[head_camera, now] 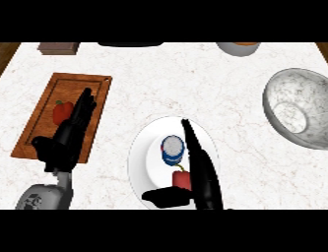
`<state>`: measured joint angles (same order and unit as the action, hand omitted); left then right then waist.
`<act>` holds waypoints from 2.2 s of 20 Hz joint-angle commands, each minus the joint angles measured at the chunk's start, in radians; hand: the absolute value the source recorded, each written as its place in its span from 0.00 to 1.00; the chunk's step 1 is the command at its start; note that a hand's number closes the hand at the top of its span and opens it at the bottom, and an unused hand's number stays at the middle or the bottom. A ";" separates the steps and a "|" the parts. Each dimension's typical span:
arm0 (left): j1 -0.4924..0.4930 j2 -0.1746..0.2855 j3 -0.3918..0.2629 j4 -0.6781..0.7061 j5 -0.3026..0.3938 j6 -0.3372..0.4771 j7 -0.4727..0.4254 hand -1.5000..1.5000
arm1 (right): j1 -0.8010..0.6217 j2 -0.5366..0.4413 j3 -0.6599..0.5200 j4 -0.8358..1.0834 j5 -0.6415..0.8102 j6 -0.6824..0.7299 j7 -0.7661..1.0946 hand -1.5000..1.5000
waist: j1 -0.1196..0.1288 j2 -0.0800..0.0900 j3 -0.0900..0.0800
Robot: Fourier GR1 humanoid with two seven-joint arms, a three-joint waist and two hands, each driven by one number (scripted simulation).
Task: Pick the can from the plate and place it in the bowl
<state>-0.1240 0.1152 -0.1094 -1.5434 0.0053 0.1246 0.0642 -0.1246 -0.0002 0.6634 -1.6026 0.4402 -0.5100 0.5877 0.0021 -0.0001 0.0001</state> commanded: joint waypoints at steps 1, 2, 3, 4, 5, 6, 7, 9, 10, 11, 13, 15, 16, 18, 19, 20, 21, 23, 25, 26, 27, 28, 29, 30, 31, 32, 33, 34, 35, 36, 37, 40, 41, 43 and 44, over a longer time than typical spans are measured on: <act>-0.047 0.025 0.037 -0.007 0.001 -0.036 0.057 0.50 | -0.057 0.000 0.030 0.115 -0.062 -0.081 -0.054 0.00 | 0.001 0.000 0.000; 0.007 -0.026 -0.001 0.025 -0.017 -0.013 -0.019 0.50 | -0.055 0.000 0.050 0.164 -0.093 -0.122 -0.126 0.00 | 0.002 0.001 0.000; -0.060 -0.011 0.039 0.017 -0.008 -0.014 0.045 0.50 | -0.018 0.000 0.038 0.146 -0.087 -0.102 -0.137 0.00 | -0.001 0.000 0.000; -0.017 -0.026 0.003 0.023 -0.033 -0.009 0.010 0.50 | -0.118 0.000 -0.026 0.239 -0.130 -0.100 -0.142 0.00 | 0.003 0.001 0.000; 0.017 0.008 0.035 -0.026 0.003 -0.055 0.003 0.50 | -0.090 0.000 0.044 0.164 -0.038 -0.116 -0.023 0.00 | 0.002 0.000 0.000; -0.062 -0.018 0.036 0.048 -0.026 -0.015 0.006 0.50 | -0.032 0.000 0.020 0.170 0.003 -0.072 -0.061 0.00 | -0.003 0.000 0.000; -0.045 -0.009 0.047 0.036 0.005 -0.037 0.005 0.50 | -0.076 0.000 -0.025 0.237 -0.009 -0.058 -0.042 0.00 | -0.001 0.001 0.000; 0.043 -0.039 -0.035 -0.062 -0.067 0.010 0.041 0.50 | -0.104 0.000 0.009 0.222 0.074 -0.083 0.072 0.00 | 0.002 -0.002 0.000; 0.003 -0.038 -0.011 -0.018 -0.062 0.001 0.022 0.50 | -0.085 0.000 0.015 0.267 0.047 -0.078 0.001 0.00 | 0.000 0.000 0.000; -0.050 -0.032 0.035 0.045 -0.013 -0.031 0.010 0.50 | -0.093 -0.009 -0.037 0.262 0.055 -0.026 -0.006 0.00 | -0.003 0.000 0.000; 0.010 -0.019 0.038 -0.034 -0.008 -0.054 0.014 0.50 | -0.101 0.000 0.024 0.292 0.037 -0.094 0.007 0.00 | 0.001 0.000 0.000; -0.060 -0.048 0.023 -0.002 -0.052 -0.004 0.066 0.50 | -0.105 -0.011 -0.069 0.319 -0.006 0.031 -0.090 0.00 | -0.001 0.000 0.000; -0.032 -0.017 0.052 -0.026 -0.032 -0.036 0.047 0.50 | -0.159 0.000 -0.072 0.368 -0.054 0.009 -0.098 0.00 | 0.002 0.000 0.000; -0.023 -0.016 0.072 0.038 -0.016 -0.062 -0.015 0.50 | -0.203 0.000 0.077 0.411 -0.090 -0.147 -0.047 0.00 | 0.006 0.001 0.000; 0.007 -0.025 0.043 -0.010 -0.020 -0.064 0.008 0.50 | -0.180 0.000 0.060 0.411 -0.057 -0.072 -0.090 1.00 | 0.005 0.001 0.000; -0.006 -0.004 0.054 -0.057 -0.017 -0.056 0.062 0.50 | -0.235 0.000 0.015 0.443 -0.057 0.023 -0.141 1.00 | 0.012 0.001 0.000; -0.028 -0.044 0.030 0.001 -0.047 -0.029 0.022 0.50 | -0.190 0.000 0.087 0.423 -0.029 0.001 -0.128 1.00 | 0.004 0.001 0.000; -0.007 -0.017 0.046 -0.046 -0.016 -0.063 0.047 0.50 | -0.216 0.000 0.083 0.438 0.003 0.032 -0.152 1.00 | 0.005 0.000 0.000; -0.052 -0.036 0.040 -0.040 -0.041 -0.034 0.095 0.50 | -0.219 -0.001 0.055 0.458 0.013 0.060 -0.173 1.00 | 0.002 0.000 0.000; -0.005 -0.017 0.049 -0.048 -0.031 -0.062 0.057 0.50 | -0.184 -0.001 0.107 0.416 0.021 0.037 -0.137 1.00 | 0.002 0.000 0.000; -0.007 -0.033 0.043 -0.051 -0.039 -0.048 0.060 0.50 | -0.206 -0.001 0.141 0.447 -0.037 -0.020 -0.160 1.00 | 0.005 0.001 0.000; -0.045 -0.055 0.038 -0.027 -0.062 -0.018 0.082 0.50 | -0.189 0.000 0.098 0.456 -0.040 -0.026 -0.211 1.00 | 0.002 0.001 0.000; -0.054 -0.030 0.073 0.010 -0.026 -0.061 0.029 0.50 | -0.232 0.000 0.165 0.388 -0.043 -0.040 -0.070 1.00 | 0.003 0.001 0.000; 0.029 -0.063 0.007 -0.054 -0.074 -0.030 0.034 0.50 | -0.246 0.000 0.129 0.500 -0.101 -0.061 -0.218 1.00 | 0.008 0.001 0.000; -0.055 -0.033 0.095 0.095 -0.014 -0.073 -0.037 0.50 | -0.231 0.000 0.120 0.444 -0.087 -0.107 -0.152 1.00 | 0.002 0.002 0.000; -0.006 -0.043 0.034 -0.050 -0.052 -0.047 0.047 0.50 | -0.290 0.000 0.023 0.442 -0.090 -0.092 -0.101 1.00 | 0.006 0.000 0.000; -0.009 -0.053 0.048 -0.002 -0.052 -0.035 0.001 0.50 | -0.300 0.000 -0.030 0.443 -0.061 -0.100 -0.058 1.00 | 0.000 0.000 0.000; -0.009 -0.041 0.049 -0.011 -0.044 -0.051 0.022 0.50 | -0.301 0.000 -0.069 0.452 -0.040 -0.139 -0.061 1.00 | -0.002 0.000 0.000; -0.052 -0.027 0.056 -0.008 -0.039 -0.061 0.050 0.50 | -0.367 0.000 -0.098 0.511 -0.066 -0.203 -0.033 1.00 | 0.008 0.003 0.000; -0.016 -0.050 0.052 0.003 -0.045 -0.040 0.021 0.50 | -0.342 -0.020 -0.150 0.468 -0.041 -0.212 -0.025 1.00 | -0.006 0.000 0.000; -0.063 -0.029 0.073 0.006 -0.028 -0.058 0.055 0.50 | -0.346 -0.014 -0.155 0.458 -0.025 -0.224 -0.011 1.00 | -0.008 0.000 0.000; -0.002 -0.060 0.033 -0.020 -0.061 -0.036 0.019 0.50 | -0.397 -0.005 -0.188 0.464 0.016 -0.280 -0.104 1.00 | 0.002 0.000 0.000; -0.033 -0.067 0.038 -0.019 -0.066 -0.019 0.044 0.50 | -0.421 -0.009 -0.196 0.467 0.041 -0.291 -0.103 1.00 | 0.000 0.000 0.000; -0.005 -0.054 0.037 -0.022 -0.063 -0.038 0.035 0.50 | -0.428 -0.008 -0.182 0.423 0.094 -0.320 -0.108 1.00 | -0.001 -0.002 0.000; 0.010 -0.021 0.076 0.016 -0.041 -0.067 -0.026 0.50 | -0.422 -0.022 -0.170 0.392 0.141 -0.344 -0.088 1.00 | -0.005 -0.002 -0.001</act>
<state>-0.1355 0.0697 -0.0590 -1.5535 -0.0453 0.0793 0.0860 -0.5236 -0.0149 0.4994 -1.1682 0.4920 -0.7878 0.5005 0.0005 -0.0014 -0.0002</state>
